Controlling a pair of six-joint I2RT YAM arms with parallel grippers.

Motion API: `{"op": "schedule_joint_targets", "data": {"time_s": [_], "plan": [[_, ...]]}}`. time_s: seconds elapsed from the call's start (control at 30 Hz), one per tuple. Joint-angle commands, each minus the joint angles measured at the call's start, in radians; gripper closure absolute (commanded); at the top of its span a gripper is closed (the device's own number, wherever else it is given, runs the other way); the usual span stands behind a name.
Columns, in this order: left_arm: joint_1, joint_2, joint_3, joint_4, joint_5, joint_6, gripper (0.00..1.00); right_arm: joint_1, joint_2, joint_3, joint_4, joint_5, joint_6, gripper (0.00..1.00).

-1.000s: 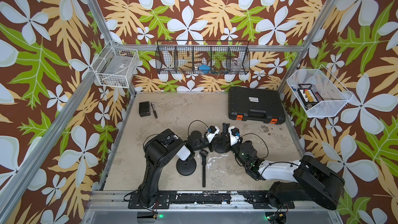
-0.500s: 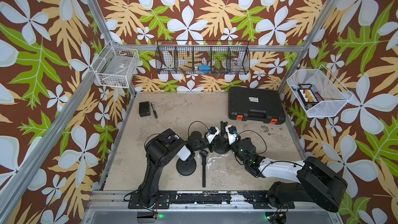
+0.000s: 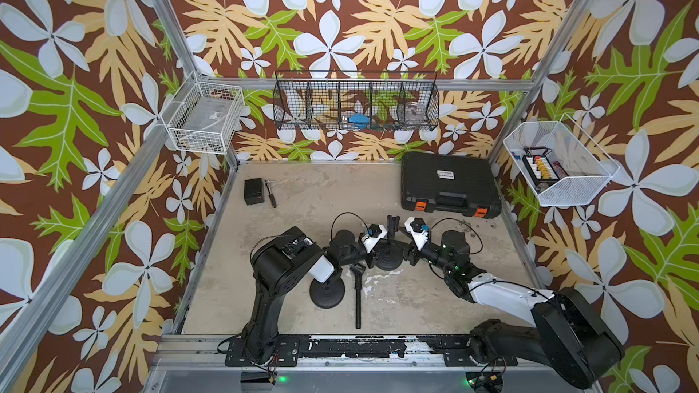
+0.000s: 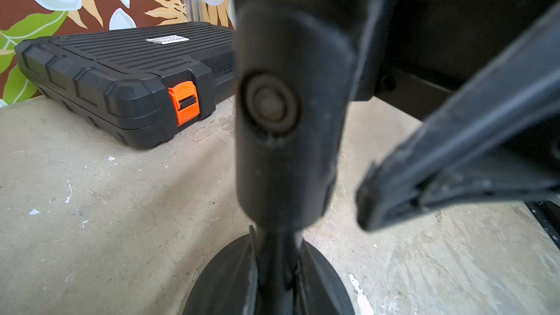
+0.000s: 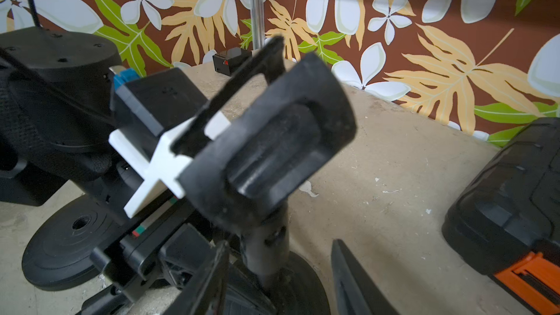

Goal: Assemble a microphone stand
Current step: Screw the microphone stand pole into the microphone stand base.

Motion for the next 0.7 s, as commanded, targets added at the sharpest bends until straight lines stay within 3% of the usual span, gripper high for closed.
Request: {"op": "schedule_joint_targets", "data": {"time_s": [0.0, 0.4, 0.43, 0.5, 0.67], "plan": [[0.001, 0.01, -0.009, -0.061, 0.009, -0.008, 0.89, -0.02, -0.001, 0.004, 0.006, -0.103, -0.062, 0.45], [0.001, 0.013, 0.004, -0.08, 0.012, -0.002, 0.88, -0.021, 0.1, 0.121, -0.053, -0.152, -0.131, 0.53], [0.001, 0.013, 0.004, -0.082, 0.013, -0.002, 0.88, -0.022, 0.105, 0.123, -0.053, -0.154, -0.13, 0.57], [0.001, 0.013, 0.006, -0.083, 0.012, -0.002, 0.88, -0.021, 0.113, 0.12, -0.036, -0.161, -0.121, 0.72], [0.001, 0.014, 0.007, -0.085, 0.01, -0.004, 0.84, -0.02, 0.116, 0.096, 0.013, -0.159, -0.07, 0.86]]}}
